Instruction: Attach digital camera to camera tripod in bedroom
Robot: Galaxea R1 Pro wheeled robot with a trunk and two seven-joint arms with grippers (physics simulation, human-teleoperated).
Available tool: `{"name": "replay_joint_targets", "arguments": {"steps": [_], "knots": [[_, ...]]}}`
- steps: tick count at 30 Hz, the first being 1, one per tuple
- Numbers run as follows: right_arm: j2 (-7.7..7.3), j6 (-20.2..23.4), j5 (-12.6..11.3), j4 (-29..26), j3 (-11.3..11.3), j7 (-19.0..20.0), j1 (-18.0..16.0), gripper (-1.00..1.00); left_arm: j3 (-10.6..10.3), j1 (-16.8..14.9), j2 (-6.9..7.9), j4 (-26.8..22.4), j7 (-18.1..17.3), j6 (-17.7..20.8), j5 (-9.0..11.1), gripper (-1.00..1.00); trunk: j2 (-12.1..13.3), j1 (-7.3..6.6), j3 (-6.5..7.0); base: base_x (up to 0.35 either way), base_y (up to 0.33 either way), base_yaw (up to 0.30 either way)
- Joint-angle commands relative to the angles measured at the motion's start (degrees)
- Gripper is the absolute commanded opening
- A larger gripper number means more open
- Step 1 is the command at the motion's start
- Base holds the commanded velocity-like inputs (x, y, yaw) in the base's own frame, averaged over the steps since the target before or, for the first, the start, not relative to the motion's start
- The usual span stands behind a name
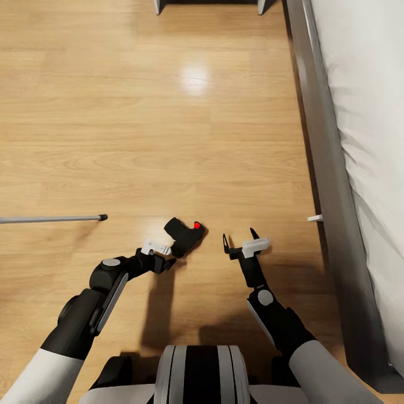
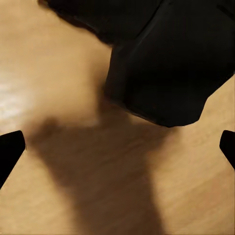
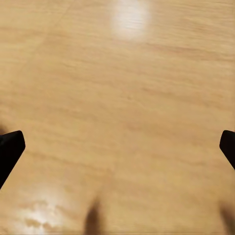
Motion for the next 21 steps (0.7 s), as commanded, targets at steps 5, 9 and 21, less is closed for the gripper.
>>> {"name": "replay_joint_targets", "arguments": {"steps": [5, 9, 21], "knots": [[-0.01, -0.1, 0.5, 0.1, 0.2, -0.5, 0.0, 1.0, -0.1, -0.2, 0.02, -1.5, -0.1, 0.3, -0.1, 1.0, -0.1, 0.12, -0.02, 0.0, 0.0, 0.0], [-0.01, -0.1, 0.5, 0.2, 0.2, -0.5, -0.1, 1.0, -0.3, -0.3, -0.06, -2.2, -0.1, 0.4, -0.1, 1.0, -0.1, 0.23, -0.02, 0.0, 0.0, 0.0], [-0.01, -0.1, 0.6, 0.2, 0.3, -0.5, 0.0, 1.0, -3.2, -0.3, 0.07, -4.8, -0.1, 0.8, -0.1, 1.0, -0.3, 0.48, -0.02, 0.0, 0.0, 0.0]]}}
